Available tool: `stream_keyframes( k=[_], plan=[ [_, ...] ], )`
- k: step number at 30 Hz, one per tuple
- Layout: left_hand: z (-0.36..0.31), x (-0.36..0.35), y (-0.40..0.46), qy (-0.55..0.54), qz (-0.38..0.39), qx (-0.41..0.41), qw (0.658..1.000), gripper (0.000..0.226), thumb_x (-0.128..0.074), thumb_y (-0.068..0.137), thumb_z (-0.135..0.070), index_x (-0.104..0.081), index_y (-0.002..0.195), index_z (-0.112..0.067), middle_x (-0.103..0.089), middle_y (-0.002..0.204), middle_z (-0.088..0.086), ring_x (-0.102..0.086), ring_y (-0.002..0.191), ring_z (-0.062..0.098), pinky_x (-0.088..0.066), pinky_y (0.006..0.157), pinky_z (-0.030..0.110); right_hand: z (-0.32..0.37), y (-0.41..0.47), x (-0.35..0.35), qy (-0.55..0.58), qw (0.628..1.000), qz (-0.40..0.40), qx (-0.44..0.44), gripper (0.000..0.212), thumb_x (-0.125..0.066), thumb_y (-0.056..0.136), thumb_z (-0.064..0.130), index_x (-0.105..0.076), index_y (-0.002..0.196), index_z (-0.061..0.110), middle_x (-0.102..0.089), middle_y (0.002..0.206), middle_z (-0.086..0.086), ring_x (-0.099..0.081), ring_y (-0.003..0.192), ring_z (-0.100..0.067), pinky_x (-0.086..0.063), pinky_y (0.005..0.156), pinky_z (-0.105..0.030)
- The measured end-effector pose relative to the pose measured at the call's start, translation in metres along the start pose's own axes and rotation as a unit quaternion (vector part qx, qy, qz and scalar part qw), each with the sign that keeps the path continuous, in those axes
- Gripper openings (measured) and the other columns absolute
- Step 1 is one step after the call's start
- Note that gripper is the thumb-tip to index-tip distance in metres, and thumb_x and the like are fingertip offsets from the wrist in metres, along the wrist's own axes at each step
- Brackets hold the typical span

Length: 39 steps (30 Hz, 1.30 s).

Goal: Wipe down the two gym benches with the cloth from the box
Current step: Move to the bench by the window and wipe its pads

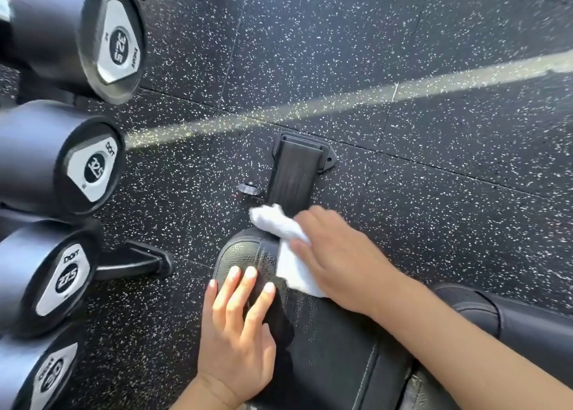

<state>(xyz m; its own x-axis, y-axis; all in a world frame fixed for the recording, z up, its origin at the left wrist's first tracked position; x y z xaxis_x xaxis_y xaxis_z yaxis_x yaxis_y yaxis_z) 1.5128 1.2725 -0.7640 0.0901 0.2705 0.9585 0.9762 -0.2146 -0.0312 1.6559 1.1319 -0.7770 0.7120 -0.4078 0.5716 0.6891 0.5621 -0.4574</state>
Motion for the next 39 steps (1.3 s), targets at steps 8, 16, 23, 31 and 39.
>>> stream_keyframes(
  k=[8, 16, 23, 31, 39],
  plan=[
    [-0.001, 0.003, 0.002, -0.003, 0.006, 0.019, 1.000, 0.060, -0.052, 0.081, -0.025, -0.052, 0.140, -0.016, -0.046, 0.144, 0.015, -0.037, 0.143, 0.040, -0.020, 0.125, 0.061, 0.070, 0.065, -0.024, -0.044, 0.996, -0.035, 0.067, 0.025, -0.048, 0.107, 0.035, -0.050, 0.124, 0.017, -0.052, 0.120, -0.001, -0.042, 0.103, -0.020, -0.046, 0.077, -0.038],
    [-0.002, 0.011, 0.002, -0.028, -0.012, 0.019, 0.999, 0.062, -0.054, 0.087, -0.023, -0.052, 0.148, -0.018, -0.042, 0.160, 0.011, -0.037, 0.153, 0.036, -0.027, 0.125, 0.062, 0.015, 0.003, -0.005, -0.046, 0.999, -0.004, -0.008, 0.032, -0.029, 0.107, 0.054, -0.045, 0.112, 0.028, -0.043, 0.103, 0.010, -0.044, 0.095, -0.017, -0.046, 0.084, -0.045],
    [-0.002, 0.016, 0.003, -0.048, -0.016, 0.052, 0.997, 0.052, -0.060, 0.090, -0.024, -0.063, 0.142, -0.020, -0.056, 0.153, 0.008, -0.046, 0.149, 0.029, -0.035, 0.120, 0.062, 0.062, 0.046, -0.017, -0.117, 0.992, -0.043, 0.008, 0.023, -0.042, 0.108, 0.036, -0.053, 0.108, 0.015, -0.050, 0.106, -0.003, -0.050, 0.100, -0.027, -0.047, 0.087, -0.049],
    [-0.005, 0.030, -0.072, -0.077, -0.008, 0.083, 0.994, 0.048, -0.076, 0.084, -0.022, -0.072, 0.132, -0.026, -0.055, 0.157, 0.003, -0.054, 0.144, 0.023, -0.047, 0.115, 0.054, 0.140, 0.092, -0.083, -0.436, 0.893, 0.052, 0.099, 0.039, -0.042, 0.102, 0.047, -0.069, 0.103, 0.019, -0.058, 0.109, -0.006, -0.050, 0.109, -0.032, -0.032, 0.073, -0.040],
    [0.002, 0.011, -0.147, -0.064, -0.020, -0.024, 0.997, 0.047, -0.056, 0.083, -0.019, -0.080, 0.123, -0.022, -0.078, 0.119, -0.003, -0.076, 0.104, 0.020, -0.059, 0.100, 0.044, 0.210, 0.001, -0.210, -0.445, 0.842, 0.177, 0.247, 0.027, -0.050, 0.098, 0.044, -0.066, 0.097, 0.022, -0.055, 0.104, -0.001, -0.047, 0.101, -0.026, -0.024, 0.074, -0.040]
  ],
)
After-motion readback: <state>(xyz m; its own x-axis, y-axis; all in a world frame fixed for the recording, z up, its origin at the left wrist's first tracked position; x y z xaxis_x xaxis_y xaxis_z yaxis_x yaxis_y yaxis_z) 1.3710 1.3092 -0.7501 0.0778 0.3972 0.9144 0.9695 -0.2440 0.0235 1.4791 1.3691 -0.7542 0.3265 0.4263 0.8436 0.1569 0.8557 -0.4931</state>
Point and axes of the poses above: each hand's wrist, its own y-axis towards the middle knuckle, its own x-axis out of the back of the hand, z = x × y, the point moved 8 cm from there along y, towards the middle knuckle
